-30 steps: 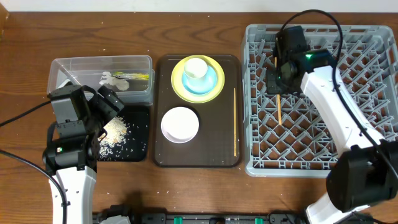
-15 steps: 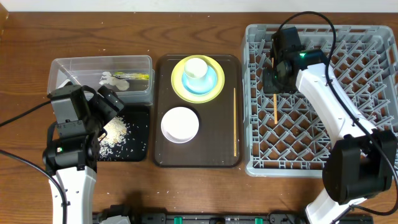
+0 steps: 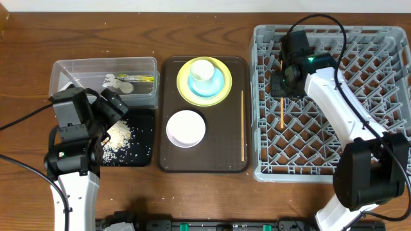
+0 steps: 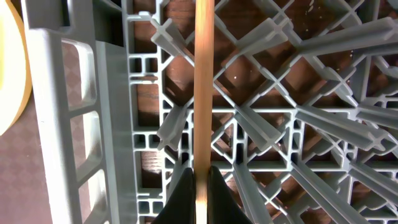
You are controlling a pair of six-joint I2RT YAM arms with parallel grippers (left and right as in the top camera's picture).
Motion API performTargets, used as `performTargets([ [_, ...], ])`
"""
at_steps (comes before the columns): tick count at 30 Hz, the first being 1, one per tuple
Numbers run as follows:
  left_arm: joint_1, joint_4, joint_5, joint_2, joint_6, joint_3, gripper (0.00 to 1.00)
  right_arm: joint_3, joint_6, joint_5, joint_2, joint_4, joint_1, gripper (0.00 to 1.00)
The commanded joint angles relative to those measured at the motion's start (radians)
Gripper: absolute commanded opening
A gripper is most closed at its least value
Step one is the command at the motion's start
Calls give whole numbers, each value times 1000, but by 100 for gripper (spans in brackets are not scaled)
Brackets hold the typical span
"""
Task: Sort waste into correct bins and load items into the dishwasher rack
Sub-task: 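Insert the chopstick upright into the rack and open the right gripper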
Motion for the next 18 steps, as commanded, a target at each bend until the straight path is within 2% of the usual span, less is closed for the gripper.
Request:
performTargets([
  [1,5,-3,-5,1,2,21,93,-18,17,-5,5,6,-6,1],
  [9,5,-3,-5,1,2,21,93,-76,17,-13,6,79,-6,2],
  [18,5,-3,-5,1,2,21,93,-76,17,-52,6,87,-5,2],
])
